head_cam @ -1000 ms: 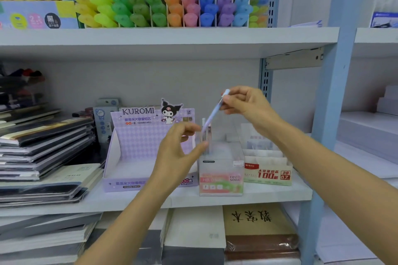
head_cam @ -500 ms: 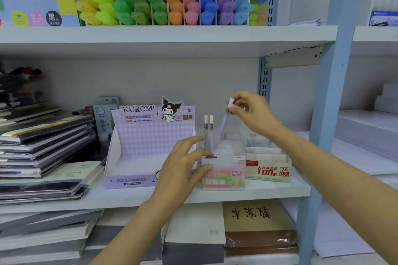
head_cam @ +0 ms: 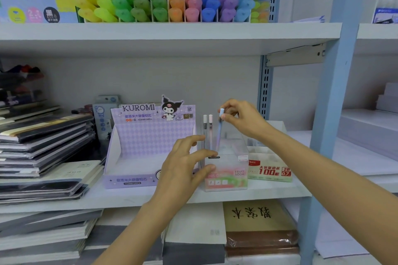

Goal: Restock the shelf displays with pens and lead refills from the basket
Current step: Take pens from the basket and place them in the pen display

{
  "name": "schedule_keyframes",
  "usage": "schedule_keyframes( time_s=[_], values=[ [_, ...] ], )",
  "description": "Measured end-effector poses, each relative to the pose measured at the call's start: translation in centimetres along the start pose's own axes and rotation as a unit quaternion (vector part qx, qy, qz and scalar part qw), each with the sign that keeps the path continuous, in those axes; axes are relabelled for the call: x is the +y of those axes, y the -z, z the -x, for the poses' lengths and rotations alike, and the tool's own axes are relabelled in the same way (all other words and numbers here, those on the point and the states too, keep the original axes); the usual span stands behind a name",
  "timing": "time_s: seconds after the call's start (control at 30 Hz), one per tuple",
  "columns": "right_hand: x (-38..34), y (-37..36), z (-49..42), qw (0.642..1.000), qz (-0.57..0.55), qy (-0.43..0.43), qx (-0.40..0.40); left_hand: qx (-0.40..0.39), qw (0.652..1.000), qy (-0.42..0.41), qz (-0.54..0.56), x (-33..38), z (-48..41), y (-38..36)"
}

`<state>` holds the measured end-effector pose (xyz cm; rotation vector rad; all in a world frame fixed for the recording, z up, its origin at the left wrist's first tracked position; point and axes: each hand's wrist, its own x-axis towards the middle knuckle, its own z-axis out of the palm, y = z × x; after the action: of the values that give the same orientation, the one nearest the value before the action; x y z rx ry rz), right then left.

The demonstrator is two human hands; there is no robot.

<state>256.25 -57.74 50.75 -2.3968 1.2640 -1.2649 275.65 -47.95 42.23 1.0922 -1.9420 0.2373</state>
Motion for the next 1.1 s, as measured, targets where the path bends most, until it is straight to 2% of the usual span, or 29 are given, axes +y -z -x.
schedule_keyframes(
  time_s=[0.13, 0.33, 0.47, 0.53, 0.6, 0.67, 0.77, 0.83, 0.97, 1.03, 1.1],
  values=[
    [0.0, -0.8, -0.3, 1.000, -0.005, 0.014, 0.026, 0.002, 1.000, -0.003, -0.001, 0.1, 0.1, 0.0],
    [-0.3, -1.0, 0.0, 0.999, 0.044, 0.001, 0.003, -0.006, 1.000, -0.003, -0.016, 0.0, 0.1, 0.1],
    [-2.0, 0.1, 2.7, 0.996, -0.001, 0.034, 0.088, -0.011, 1.000, -0.013, -0.025, 0.7, 1.0, 0.2],
    [-3.8, 0.5, 5.4, 0.987, -0.044, 0.084, 0.127, 0.031, 0.999, -0.013, -0.018, 1.3, 2.0, 0.4],
    [-5.3, 0.2, 9.0, 0.982, -0.085, 0.127, 0.111, 0.086, 0.996, -0.012, -0.006, 1.9, 3.7, 0.4],
    [-6.1, -1.4, 12.8, 0.983, -0.106, 0.143, 0.040, 0.083, 0.997, 0.006, 0.002, 2.1, 6.4, -0.4],
    [-4.8, -6.1, 18.5, 0.988, -0.096, 0.091, -0.081, -0.042, 0.996, 0.073, 0.003, 1.5, 12.3, -3.3],
    [-2.5, -10.0, 22.4, 0.981, -0.086, 0.020, -0.174, -0.158, 0.977, 0.142, 0.007, 0.4, 17.3, -5.9],
    [3.9, -17.9, 30.6, 0.917, -0.052, -0.119, -0.378, -0.391, 0.880, 0.268, 0.012, -2.0, 29.0, -10.8],
    [6.8, -21.2, 34.7, 0.887, -0.007, -0.148, -0.437, -0.451, 0.841, 0.298, -0.015, -2.6, 34.6, -12.9],
    [9.0, -23.9, 38.4, 0.867, 0.005, -0.188, -0.462, -0.476, 0.817, 0.322, -0.051, -2.7, 39.3, -14.1]
  ],
)
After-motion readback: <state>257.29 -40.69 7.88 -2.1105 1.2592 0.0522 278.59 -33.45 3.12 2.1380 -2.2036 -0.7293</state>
